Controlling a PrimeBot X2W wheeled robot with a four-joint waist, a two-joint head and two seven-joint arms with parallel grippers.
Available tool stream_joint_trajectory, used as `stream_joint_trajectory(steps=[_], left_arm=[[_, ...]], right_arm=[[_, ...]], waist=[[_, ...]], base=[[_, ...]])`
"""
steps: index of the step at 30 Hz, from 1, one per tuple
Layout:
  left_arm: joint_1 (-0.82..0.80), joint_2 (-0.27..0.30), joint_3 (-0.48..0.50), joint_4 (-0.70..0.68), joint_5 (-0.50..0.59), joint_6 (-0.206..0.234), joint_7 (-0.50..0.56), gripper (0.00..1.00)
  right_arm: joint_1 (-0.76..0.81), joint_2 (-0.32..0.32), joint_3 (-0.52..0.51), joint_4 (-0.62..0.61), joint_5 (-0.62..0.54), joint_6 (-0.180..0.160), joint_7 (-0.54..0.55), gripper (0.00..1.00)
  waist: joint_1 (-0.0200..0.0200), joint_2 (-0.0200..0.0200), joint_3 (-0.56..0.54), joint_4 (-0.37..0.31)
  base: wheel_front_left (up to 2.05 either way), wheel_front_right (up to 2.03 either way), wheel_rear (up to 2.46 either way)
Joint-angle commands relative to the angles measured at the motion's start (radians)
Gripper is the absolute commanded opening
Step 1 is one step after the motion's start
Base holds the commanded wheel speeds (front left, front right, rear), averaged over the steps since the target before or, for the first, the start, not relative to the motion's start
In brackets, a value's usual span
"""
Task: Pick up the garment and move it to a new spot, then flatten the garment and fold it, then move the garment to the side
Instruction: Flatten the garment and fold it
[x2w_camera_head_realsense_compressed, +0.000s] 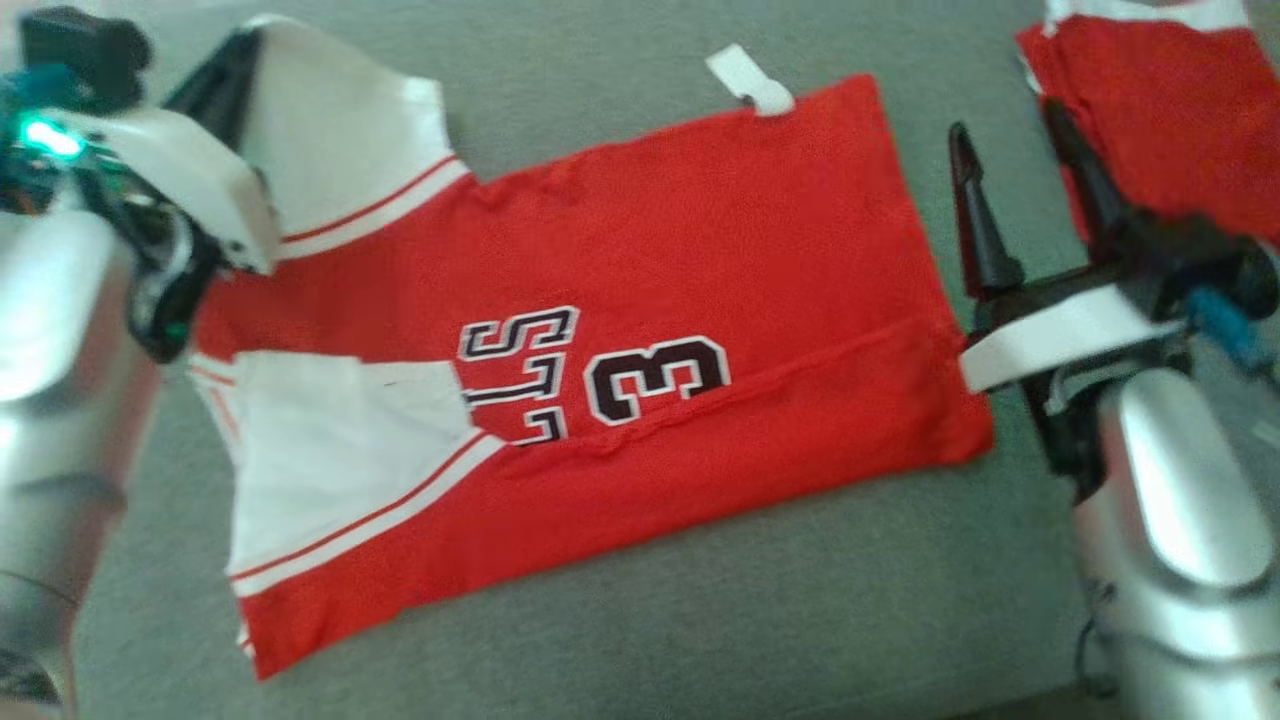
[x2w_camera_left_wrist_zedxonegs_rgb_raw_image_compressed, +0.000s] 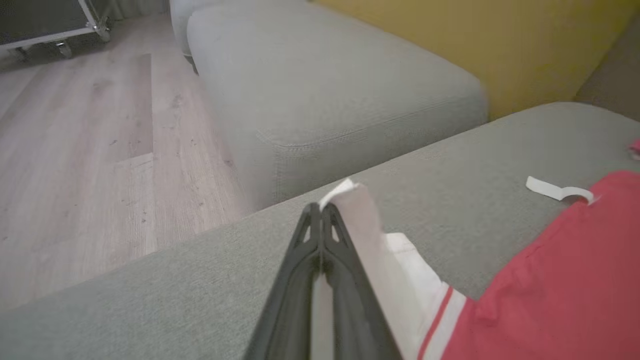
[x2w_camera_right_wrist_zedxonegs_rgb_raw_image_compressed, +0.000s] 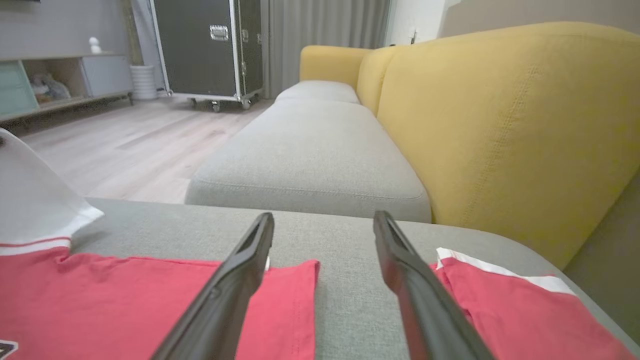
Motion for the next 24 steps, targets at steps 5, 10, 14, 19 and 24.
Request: stream_joint_trajectory(steps=[5, 10, 14, 19, 24], left_arm=[[0.025, 0.027, -0.003, -0.130, 0.006, 0.002, -0.092, 0.00], [0.067, 0.016, -0.015, -0.234, 0.013, 0.018, -0.123, 0.00], [0.098, 0.007, -0.034, -0.317, 0.012, 0.032, -0.106, 0.00], [0.118, 0.007, -0.051, -0.391, 0.014, 0.046, -0.082, 0.00], [0.116, 0.007, -0.057, -0.422, 0.010, 0.052, -0.064, 0.00]], right_arm=[[-0.122, -0.105, 0.063, 0.100, 0.054, -0.001, 0.129, 1.00], [-0.212, -0.184, 0.093, 0.272, 0.101, -0.001, 0.219, 1.00], [-0.282, -0.226, 0.102, 0.418, 0.112, -0.001, 0.240, 1.00], [-0.367, -0.254, 0.114, 0.592, 0.106, -0.001, 0.255, 1.00], [-0.419, -0.263, 0.141, 0.694, 0.096, -0.001, 0.251, 1.00]], waist=[[0.0000, 0.0000, -0.056, 0.125], [0.0000, 0.0000, -0.053, 0.192], [0.0000, 0.0000, -0.037, 0.236], [0.0000, 0.0000, -0.006, 0.271], [0.0000, 0.0000, 0.020, 0.286]], base=[[0.00, 0.00, 0.00], [0.00, 0.00, 0.00], [0.00, 0.00, 0.00], [0.00, 0.00, 0.00], [0.00, 0.00, 0.00]])
